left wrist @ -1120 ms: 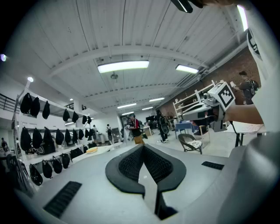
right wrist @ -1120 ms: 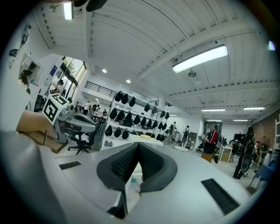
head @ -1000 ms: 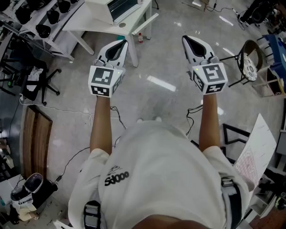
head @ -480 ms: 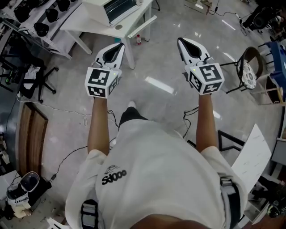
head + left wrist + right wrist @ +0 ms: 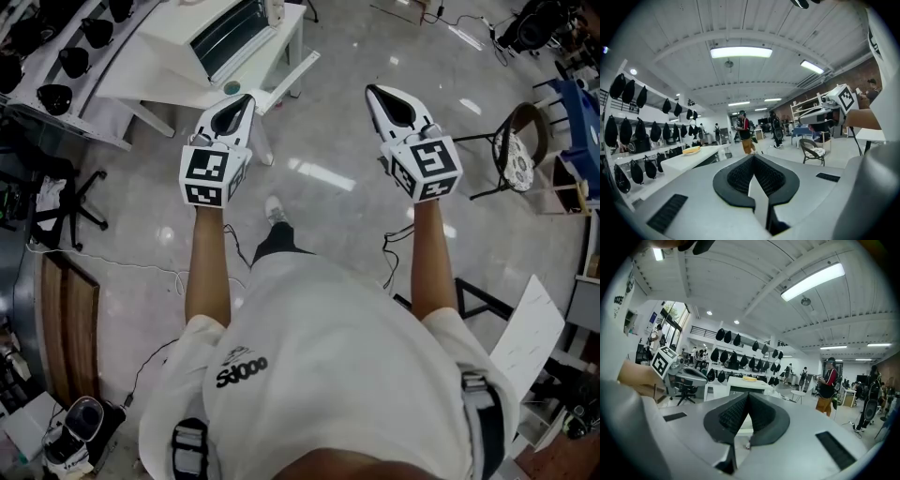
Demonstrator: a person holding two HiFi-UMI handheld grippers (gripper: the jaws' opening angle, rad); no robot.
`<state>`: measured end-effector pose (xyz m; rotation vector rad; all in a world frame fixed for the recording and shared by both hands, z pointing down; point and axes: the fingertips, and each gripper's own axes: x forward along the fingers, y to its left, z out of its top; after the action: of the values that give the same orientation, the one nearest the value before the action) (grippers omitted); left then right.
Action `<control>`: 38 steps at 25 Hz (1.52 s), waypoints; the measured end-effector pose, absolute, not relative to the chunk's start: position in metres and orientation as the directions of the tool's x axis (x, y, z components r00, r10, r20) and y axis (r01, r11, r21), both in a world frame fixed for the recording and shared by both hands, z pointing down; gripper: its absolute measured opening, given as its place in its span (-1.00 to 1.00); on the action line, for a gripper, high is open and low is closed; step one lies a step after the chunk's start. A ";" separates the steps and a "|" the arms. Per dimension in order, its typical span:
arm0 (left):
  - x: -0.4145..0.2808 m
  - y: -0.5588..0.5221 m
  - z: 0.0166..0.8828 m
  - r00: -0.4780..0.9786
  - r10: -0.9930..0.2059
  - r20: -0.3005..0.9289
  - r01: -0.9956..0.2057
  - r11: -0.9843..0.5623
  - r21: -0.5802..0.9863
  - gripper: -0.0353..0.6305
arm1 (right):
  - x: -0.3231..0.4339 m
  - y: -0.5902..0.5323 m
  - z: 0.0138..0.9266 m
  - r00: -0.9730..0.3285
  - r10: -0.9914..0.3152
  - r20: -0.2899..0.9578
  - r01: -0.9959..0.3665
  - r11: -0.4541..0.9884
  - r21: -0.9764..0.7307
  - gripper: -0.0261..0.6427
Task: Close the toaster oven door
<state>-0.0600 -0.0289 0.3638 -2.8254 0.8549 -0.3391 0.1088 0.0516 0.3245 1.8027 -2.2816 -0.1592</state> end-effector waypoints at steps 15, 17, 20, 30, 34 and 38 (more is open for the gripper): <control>-0.024 -0.232 0.379 0.828 -0.508 0.235 -0.476 -0.860 -0.184 -0.84 | 0.148 -0.159 0.364 -0.159 -0.960 0.231 -0.957 0.207 0.202 -0.89; -0.020 -0.243 0.390 0.828 -0.500 0.255 -0.470 -0.866 -0.170 -0.84 | 0.156 -0.172 0.385 -0.150 -0.951 0.271 -0.959 0.207 0.194 -0.89; -0.009 -0.257 0.405 0.816 -0.507 0.277 -0.488 -0.862 -0.138 -0.84 | 0.178 -0.188 0.417 -0.135 -0.934 0.330 -0.962 0.204 0.183 -0.89; 0.028 -0.289 0.453 0.716 -0.622 0.316 -0.637 -0.768 -0.067 -0.84 | 0.239 -0.260 0.524 -0.308 -0.819 0.484 -0.919 0.387 0.070 -0.69; 0.043 -0.293 0.467 0.642 -0.685 0.345 -0.714 -0.698 -0.057 -0.84 | 0.265 -0.288 0.562 -0.378 -0.774 0.508 -0.881 0.469 0.059 -0.65; 0.052 -0.287 0.494 0.560 -0.724 0.402 -0.780 -0.625 -0.040 -0.84 | 0.282 -0.300 0.615 -0.439 -0.705 0.557 -0.830 0.555 0.049 -0.59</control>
<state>0.0516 -0.2866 0.4939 -2.8988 1.4072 -0.6382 0.2823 -0.2999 0.6151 1.2324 -2.2668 0.3146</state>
